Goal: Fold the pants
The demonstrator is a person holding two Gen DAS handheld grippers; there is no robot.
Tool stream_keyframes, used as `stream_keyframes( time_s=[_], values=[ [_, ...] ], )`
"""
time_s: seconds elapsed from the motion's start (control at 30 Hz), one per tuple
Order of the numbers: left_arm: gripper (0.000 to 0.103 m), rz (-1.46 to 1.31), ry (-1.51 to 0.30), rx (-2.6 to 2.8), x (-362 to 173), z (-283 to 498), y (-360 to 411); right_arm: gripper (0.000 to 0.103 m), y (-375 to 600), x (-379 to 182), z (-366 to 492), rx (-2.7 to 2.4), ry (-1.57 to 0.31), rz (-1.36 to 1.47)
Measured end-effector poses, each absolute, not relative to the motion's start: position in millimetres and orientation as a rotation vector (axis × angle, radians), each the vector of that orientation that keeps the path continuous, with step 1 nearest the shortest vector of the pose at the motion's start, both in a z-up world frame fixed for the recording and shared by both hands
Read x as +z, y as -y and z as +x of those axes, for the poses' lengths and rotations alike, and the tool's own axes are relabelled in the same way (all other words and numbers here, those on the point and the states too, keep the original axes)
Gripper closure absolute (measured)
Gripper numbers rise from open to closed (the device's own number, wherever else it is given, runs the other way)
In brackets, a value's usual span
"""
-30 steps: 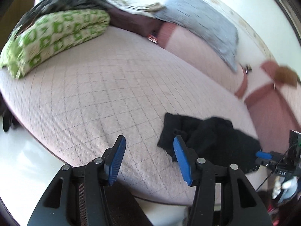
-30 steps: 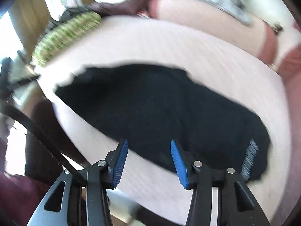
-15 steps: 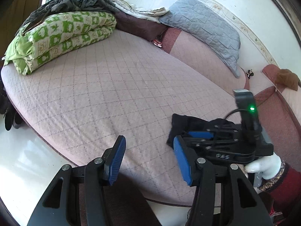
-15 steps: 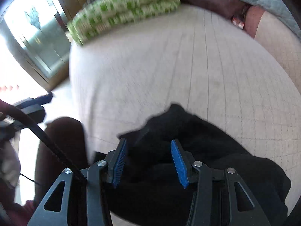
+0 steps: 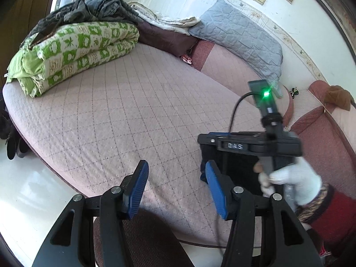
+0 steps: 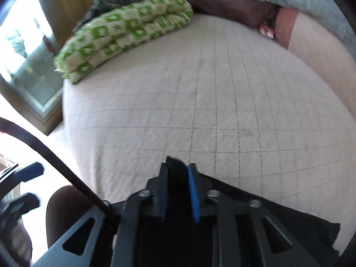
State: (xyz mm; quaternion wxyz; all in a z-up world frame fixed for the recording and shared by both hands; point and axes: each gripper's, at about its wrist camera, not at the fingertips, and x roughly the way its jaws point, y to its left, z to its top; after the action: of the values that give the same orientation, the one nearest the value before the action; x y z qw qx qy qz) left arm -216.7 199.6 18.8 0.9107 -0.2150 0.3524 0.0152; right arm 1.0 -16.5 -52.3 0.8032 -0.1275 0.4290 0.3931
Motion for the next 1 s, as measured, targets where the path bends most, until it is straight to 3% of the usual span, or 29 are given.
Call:
stream_keyframes(
  time_s=[0.1, 0.17, 0.2, 0.47, 0.6, 0.7, 0.77, 0.9, 0.93, 1.0],
  values=[
    [0.045, -0.43, -0.714, 0.03, 27.4, -220.5, -194.4, 0.064, 39.7, -41.0, 0.3, 0.82, -0.88, -0.157],
    [0.045, -0.414, -0.719, 0.018, 31.5, -217.1, -187.3, 0.047, 62.7, -33.4, -6.1, 0.812, -0.841, -0.113],
    [0.045, -0.405, -0.722, 0.011, 33.3, -214.3, -182.8, 0.044, 77.2, -31.3, -9.4, 0.802, -0.829, -0.096],
    [0.043, -0.328, -0.759, -0.111, 44.4, -179.7, -115.0, 0.043, 285.3, -71.0, 27.2, 0.483, -0.948, 0.168],
    [0.04, -0.258, -0.787, -0.22, 40.7, -154.0, -58.3, 0.042, 378.9, -62.9, 40.4, 0.397, -0.903, 0.348],
    [0.04, -0.237, -0.843, -0.323, 23.0, -128.5, -12.1, 0.041, 390.6, -52.9, 53.2, 0.434, -0.888, 0.327],
    [0.04, -0.207, -0.88, -0.37, 7.9, -112.5, 18.5, 0.032, 377.8, -51.1, 67.9, 0.494, -0.91, 0.274],
    [0.04, -0.148, -0.938, -0.394, -16.1, -94.3, 60.6, 0.031, 347.8, -67.0, 93.2, 0.552, -0.964, 0.165],
    [0.04, -0.139, -0.946, -0.393, -20.3, -90.8, 66.2, 0.032, 341.0, -74.2, 98.0, 0.549, -0.978, 0.126],
    [0.04, -0.134, -0.957, -0.389, -25.5, -86.6, 70.9, 0.077, 326.5, -86.4, 102.4, 0.564, -1.017, 0.055]
  ],
)
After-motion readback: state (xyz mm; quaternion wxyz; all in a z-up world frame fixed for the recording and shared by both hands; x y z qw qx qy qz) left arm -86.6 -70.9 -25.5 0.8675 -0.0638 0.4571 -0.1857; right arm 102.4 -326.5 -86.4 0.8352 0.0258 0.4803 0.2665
